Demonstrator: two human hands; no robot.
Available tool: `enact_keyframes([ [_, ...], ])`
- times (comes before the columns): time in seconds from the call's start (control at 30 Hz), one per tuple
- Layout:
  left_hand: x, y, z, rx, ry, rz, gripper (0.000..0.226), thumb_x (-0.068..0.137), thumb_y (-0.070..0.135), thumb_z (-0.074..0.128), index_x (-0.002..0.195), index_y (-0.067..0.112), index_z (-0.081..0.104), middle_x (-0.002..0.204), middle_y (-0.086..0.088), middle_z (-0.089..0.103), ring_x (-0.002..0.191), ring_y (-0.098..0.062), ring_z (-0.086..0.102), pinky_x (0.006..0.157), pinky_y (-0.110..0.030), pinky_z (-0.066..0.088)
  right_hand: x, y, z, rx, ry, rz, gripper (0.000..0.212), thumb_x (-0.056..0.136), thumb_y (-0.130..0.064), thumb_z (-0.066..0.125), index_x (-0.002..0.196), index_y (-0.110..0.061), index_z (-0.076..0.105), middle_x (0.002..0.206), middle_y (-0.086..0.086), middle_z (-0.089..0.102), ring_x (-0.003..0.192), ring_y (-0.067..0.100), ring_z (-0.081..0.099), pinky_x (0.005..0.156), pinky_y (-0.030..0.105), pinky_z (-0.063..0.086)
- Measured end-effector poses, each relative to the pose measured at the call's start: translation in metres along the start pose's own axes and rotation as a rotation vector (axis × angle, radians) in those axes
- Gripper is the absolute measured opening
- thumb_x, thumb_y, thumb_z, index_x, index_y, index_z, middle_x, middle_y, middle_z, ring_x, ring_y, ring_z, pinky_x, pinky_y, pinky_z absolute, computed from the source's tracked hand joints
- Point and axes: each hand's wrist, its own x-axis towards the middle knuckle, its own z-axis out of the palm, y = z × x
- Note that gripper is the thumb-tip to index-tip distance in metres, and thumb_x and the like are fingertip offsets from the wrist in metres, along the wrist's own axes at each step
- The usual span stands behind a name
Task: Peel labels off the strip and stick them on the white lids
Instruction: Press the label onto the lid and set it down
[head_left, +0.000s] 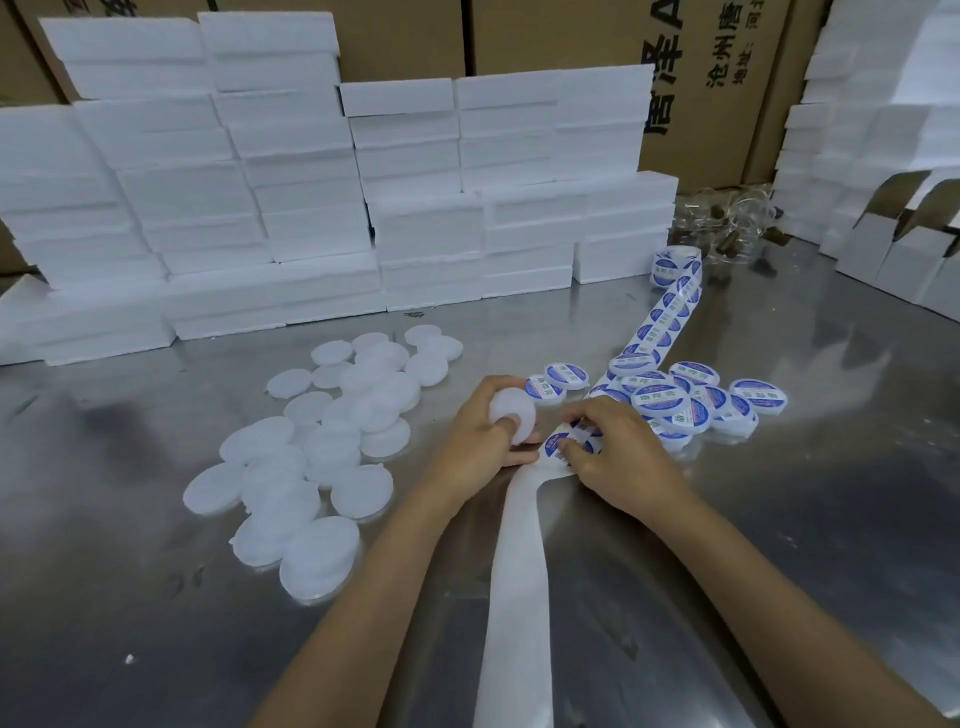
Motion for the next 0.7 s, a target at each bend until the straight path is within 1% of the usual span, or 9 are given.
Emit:
enact_keyframes([
  [0.13,-0.003,-0.001,-0.004,0.038,-0.003,0.008,0.045,0.099,-0.006,0.036,0.105,0.034,0.056,0.108,-0.009,0.061,0.093,-0.027,0.072,0.072,-0.029,0.063,-0.005,0.001,0.002,-0.062,0.001,0.028,0.022,0.089,-0.025,0.067,0.109,-0.015,0.065,0.108,-0.001,0.061,0.104,0.014,0.050,0.086,0.025,0.041],
  [0.2,-0.005,-0.002,-0.006,0.030,0.030,0.008,0.044,0.099,-0.005,0.037,0.105,0.033,0.057,0.106,-0.011,0.063,0.091,-0.027,0.074,0.070,-0.031,0.063,-0.005,-0.002,0.003,-0.072,0.001,0.027,0.020,0.090,-0.026,0.067,0.106,-0.015,0.067,0.106,-0.002,0.063,0.101,0.014,0.052,0.085,0.026,0.043],
  [0.27,-0.005,-0.002,-0.006,0.001,0.072,0.022,0.042,0.099,-0.005,0.037,0.109,0.030,0.058,0.112,-0.017,0.063,0.087,-0.026,0.075,0.067,-0.033,0.063,-0.006,-0.006,0.004,-0.064,0.003,0.013,0.015,0.089,-0.025,0.067,0.101,-0.015,0.069,0.101,-0.002,0.064,0.096,0.013,0.054,0.082,0.026,0.045],
  [0.33,-0.004,-0.003,-0.006,-0.008,0.125,0.064,0.042,0.098,-0.007,0.039,0.115,0.026,0.058,0.119,-0.018,0.061,0.083,-0.019,0.076,0.066,-0.029,0.062,-0.008,-0.010,0.005,-0.033,0.007,-0.003,0.012,0.088,-0.023,0.069,0.098,-0.017,0.070,0.097,-0.005,0.065,0.091,0.010,0.055,0.076,0.021,0.044],
  [0.37,-0.003,-0.003,-0.006,-0.007,0.149,0.090,0.042,0.098,-0.008,0.040,0.117,0.024,0.058,0.123,-0.018,0.059,0.084,-0.017,0.075,0.067,-0.027,0.061,-0.009,-0.012,0.006,-0.009,0.009,-0.008,0.010,0.087,-0.022,0.069,0.096,-0.019,0.070,0.094,-0.008,0.065,0.087,0.007,0.055,0.072,0.015,0.042],
  [0.43,-0.003,-0.002,-0.007,-0.031,0.171,0.134,0.043,0.096,-0.009,0.041,0.117,0.024,0.059,0.128,-0.019,0.058,0.088,-0.018,0.075,0.072,-0.025,0.060,-0.013,-0.017,0.009,0.047,0.011,-0.008,0.008,0.085,-0.019,0.070,0.091,-0.023,0.067,0.085,-0.015,0.062,0.082,0.000,0.055,0.066,0.008,0.040],
  [0.5,-0.002,-0.001,-0.007,-0.056,0.164,0.157,0.044,0.097,-0.009,0.040,0.116,0.026,0.058,0.129,-0.021,0.058,0.089,-0.021,0.075,0.077,-0.026,0.060,-0.016,-0.022,0.012,0.098,0.014,-0.015,0.012,0.083,-0.016,0.070,0.087,-0.025,0.063,0.078,-0.018,0.060,0.084,-0.007,0.054,0.065,0.006,0.040],
  [0.6,-0.003,-0.002,-0.006,-0.043,0.143,0.172,0.044,0.098,-0.008,0.039,0.117,0.027,0.057,0.124,-0.018,0.059,0.089,-0.018,0.075,0.075,-0.026,0.060,-0.018,-0.027,0.013,0.125,0.008,-0.017,0.017,0.081,-0.017,0.072,0.087,-0.028,0.060,0.075,-0.021,0.060,0.085,-0.008,0.055,0.062,0.007,0.043],
  [0.7,-0.002,-0.005,-0.003,-0.014,0.110,0.182,0.043,0.098,-0.007,0.038,0.121,0.024,0.056,0.116,-0.007,0.059,0.086,-0.013,0.075,0.070,-0.026,0.060,-0.019,-0.027,0.014,0.145,0.010,0.002,0.020,0.080,-0.021,0.073,0.084,-0.032,0.057,0.078,-0.019,0.062,0.078,-0.004,0.059,0.060,0.009,0.043],
])
